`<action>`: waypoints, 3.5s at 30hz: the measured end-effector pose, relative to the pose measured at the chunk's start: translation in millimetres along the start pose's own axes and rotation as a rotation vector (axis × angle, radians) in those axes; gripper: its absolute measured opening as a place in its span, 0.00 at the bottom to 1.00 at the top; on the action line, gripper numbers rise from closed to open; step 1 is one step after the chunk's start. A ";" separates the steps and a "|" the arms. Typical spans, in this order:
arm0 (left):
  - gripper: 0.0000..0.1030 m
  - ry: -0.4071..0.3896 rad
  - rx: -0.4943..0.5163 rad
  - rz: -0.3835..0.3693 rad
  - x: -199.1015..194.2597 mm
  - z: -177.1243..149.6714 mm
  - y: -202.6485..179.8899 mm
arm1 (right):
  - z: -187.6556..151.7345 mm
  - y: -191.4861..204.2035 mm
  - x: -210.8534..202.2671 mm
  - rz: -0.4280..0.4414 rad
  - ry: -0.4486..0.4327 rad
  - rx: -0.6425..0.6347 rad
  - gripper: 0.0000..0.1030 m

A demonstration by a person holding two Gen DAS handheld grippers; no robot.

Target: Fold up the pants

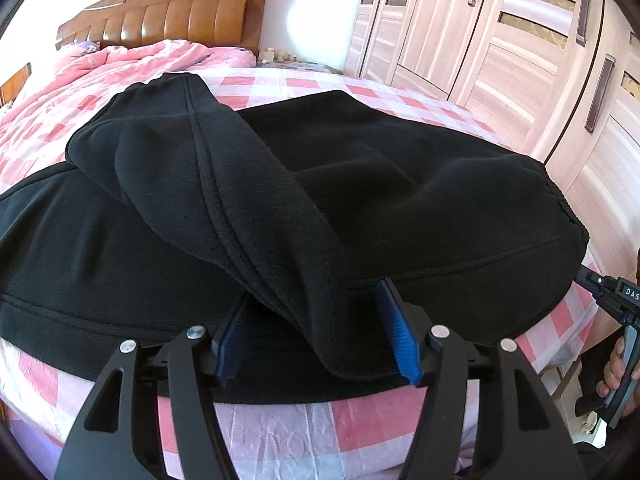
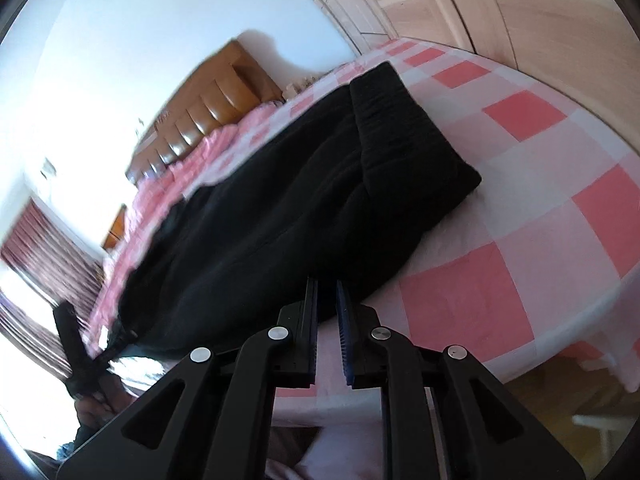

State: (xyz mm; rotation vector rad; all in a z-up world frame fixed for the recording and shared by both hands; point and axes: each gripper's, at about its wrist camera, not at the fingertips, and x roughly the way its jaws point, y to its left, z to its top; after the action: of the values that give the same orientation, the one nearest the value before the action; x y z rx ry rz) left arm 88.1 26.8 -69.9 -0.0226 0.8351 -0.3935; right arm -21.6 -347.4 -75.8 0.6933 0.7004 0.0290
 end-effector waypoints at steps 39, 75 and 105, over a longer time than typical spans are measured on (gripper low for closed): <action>0.13 0.004 0.102 0.009 -10.7 -6.6 -12.4 | -2.6 12.8 15.8 -0.028 0.006 -0.079 0.15; 0.38 0.324 -0.033 0.347 157.0 206.6 111.5 | 46.5 194.1 197.7 -0.123 0.219 -0.612 0.96; 0.88 -0.205 0.028 0.535 -106.6 36.8 155.1 | -23.1 330.1 233.5 0.166 0.392 -0.880 0.96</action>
State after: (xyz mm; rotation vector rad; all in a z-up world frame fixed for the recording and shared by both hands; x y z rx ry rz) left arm 101.8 203.0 4.6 0.1813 0.6020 0.1008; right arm 210.9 -19.3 -28.1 -0.1138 0.9050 0.6047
